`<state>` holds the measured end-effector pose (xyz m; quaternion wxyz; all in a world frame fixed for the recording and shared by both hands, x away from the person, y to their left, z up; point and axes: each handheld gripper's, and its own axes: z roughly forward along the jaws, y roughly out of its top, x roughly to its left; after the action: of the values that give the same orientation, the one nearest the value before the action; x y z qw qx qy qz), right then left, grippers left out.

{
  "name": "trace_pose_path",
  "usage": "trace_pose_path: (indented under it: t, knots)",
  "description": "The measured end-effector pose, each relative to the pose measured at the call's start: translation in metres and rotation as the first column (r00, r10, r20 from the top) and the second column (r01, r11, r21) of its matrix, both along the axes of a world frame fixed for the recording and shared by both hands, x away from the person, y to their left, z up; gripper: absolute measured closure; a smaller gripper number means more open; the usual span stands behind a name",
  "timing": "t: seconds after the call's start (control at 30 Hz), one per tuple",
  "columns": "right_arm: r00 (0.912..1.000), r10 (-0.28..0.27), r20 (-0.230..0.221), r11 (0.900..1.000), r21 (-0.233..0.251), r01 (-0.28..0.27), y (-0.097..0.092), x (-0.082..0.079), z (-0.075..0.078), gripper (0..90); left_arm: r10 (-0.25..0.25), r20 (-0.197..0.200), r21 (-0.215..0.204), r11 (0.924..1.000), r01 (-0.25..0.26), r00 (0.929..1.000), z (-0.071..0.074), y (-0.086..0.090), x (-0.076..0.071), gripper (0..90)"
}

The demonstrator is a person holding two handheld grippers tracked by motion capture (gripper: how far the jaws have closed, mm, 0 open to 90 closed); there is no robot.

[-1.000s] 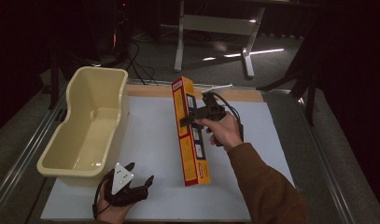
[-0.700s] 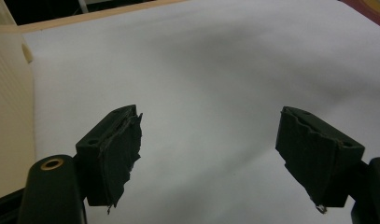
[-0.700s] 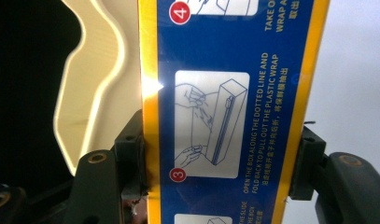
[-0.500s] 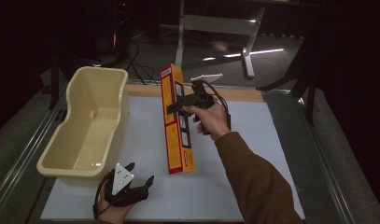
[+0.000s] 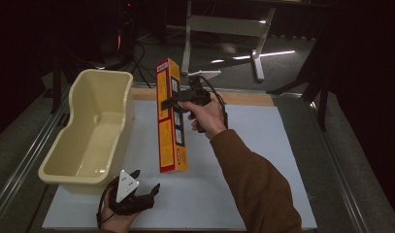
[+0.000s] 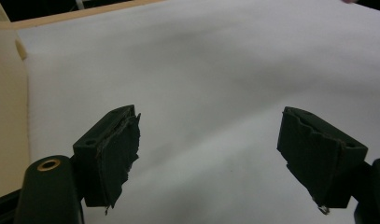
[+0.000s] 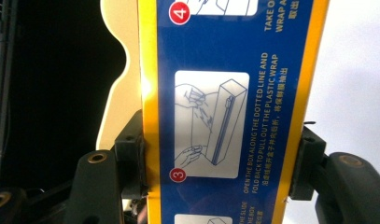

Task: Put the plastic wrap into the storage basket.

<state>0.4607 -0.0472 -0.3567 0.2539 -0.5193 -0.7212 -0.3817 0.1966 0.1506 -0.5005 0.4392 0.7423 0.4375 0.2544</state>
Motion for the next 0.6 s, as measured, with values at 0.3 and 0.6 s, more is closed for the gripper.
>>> trace_pose_path:
  t: [0.3,0.6]
  knots:
    - [0.9999,0.006,-0.008,0.9976,0.068,-0.006,0.024,0.003,0.004,38.9,0.013,0.013,-0.008,0.9999,-0.013,0.9998,0.000,0.004,0.000,20.5]
    - [0.9999,0.008,-0.008,0.9941,0.108,-0.007,0.044,0.007,0.009,38.9,0.010,0.022,-0.001,0.9999,-0.010,0.9997,0.001,0.003,-0.001,20.5]
